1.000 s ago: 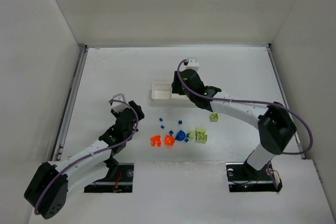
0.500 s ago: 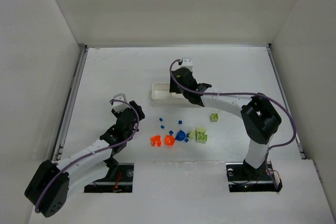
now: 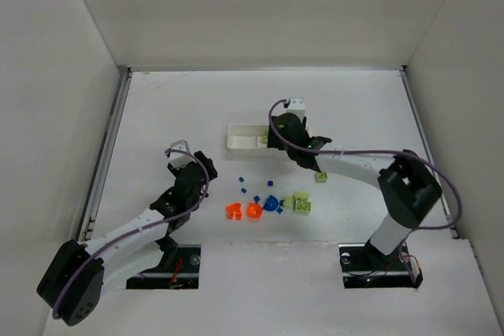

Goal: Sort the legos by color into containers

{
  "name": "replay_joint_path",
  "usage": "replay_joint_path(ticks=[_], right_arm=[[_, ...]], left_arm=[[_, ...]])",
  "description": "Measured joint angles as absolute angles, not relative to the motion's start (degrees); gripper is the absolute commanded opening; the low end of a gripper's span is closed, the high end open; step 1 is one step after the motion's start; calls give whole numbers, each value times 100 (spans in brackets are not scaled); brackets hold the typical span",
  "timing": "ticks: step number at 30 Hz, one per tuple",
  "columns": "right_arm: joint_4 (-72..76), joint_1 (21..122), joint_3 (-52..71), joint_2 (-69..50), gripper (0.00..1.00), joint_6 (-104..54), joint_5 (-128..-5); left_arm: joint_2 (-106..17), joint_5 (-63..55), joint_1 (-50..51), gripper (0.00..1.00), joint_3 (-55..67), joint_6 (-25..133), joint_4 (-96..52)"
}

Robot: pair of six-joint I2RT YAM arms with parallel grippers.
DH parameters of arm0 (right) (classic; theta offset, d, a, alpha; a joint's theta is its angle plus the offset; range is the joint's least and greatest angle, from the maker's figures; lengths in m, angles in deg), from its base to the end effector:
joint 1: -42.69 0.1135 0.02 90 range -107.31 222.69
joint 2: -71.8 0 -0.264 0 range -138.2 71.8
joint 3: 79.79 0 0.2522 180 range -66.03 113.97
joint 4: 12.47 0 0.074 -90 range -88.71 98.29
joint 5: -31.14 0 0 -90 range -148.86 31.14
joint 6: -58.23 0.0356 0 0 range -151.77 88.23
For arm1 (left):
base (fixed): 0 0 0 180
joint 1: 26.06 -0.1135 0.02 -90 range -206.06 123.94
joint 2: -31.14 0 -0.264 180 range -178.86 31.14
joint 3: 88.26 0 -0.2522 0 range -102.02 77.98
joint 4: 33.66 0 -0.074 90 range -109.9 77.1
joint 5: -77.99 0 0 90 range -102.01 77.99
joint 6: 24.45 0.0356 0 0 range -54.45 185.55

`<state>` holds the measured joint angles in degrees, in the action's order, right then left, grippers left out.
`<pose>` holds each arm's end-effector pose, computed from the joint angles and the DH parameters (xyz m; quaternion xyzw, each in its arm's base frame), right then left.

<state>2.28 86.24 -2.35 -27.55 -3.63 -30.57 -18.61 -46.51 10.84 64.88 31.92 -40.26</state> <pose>0.2880 0.2505 0.2170 -0.0075 0.8734 0.0779 0.4807 0.1568 -0.0925 0.1879 -0.1560 0.7689 -0.1370 0.6047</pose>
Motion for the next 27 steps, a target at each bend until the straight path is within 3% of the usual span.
replay_joint_path(ticks=[2, 4, 5, 7, 9, 14, 17, 24, 27], right_arm=[[202, 8548, -879, -2003, 45, -315, -2836], [102, 8292, -1789, -899, 52, -164, -2497], [196, 8174, -2274, -394, 67, 22, -2348], [576, 8080, -2779, 76, 78, 339, -2163], [993, 8100, -3028, 185, 80, 625, -2117], [1671, 8104, -3277, 194, 76, 1073, -2119], [1765, 8102, -3264, 85, 67, 1150, -2327], [1774, 8008, -3013, -398, 65, 1021, -2882], [1769, 7894, -2923, -471, 60, 935, -3175]], left_arm=[[-1861, -4651, 1086, 54, 6488, 3192, -4026], [-1857, -4649, 1108, 54, 6488, 3192, -4026], [-1850, -4651, 1128, 54, 6488, 3192, -4024], [-1848, -4654, 1183, 54, 6488, 3194, -4028], [-1850, -4654, 1239, 54, 6488, 3198, -4028], [-1874, -4654, 1299, 54, 6488, 3205, -4039], [-1877, -4654, 1301, 54, 6488, 3207, -4050], [-1743, -4651, 1292, 54, 6488, 3209, -4046], [-1649, -4654, 1281, 54, 6488, 3209, -4046]])
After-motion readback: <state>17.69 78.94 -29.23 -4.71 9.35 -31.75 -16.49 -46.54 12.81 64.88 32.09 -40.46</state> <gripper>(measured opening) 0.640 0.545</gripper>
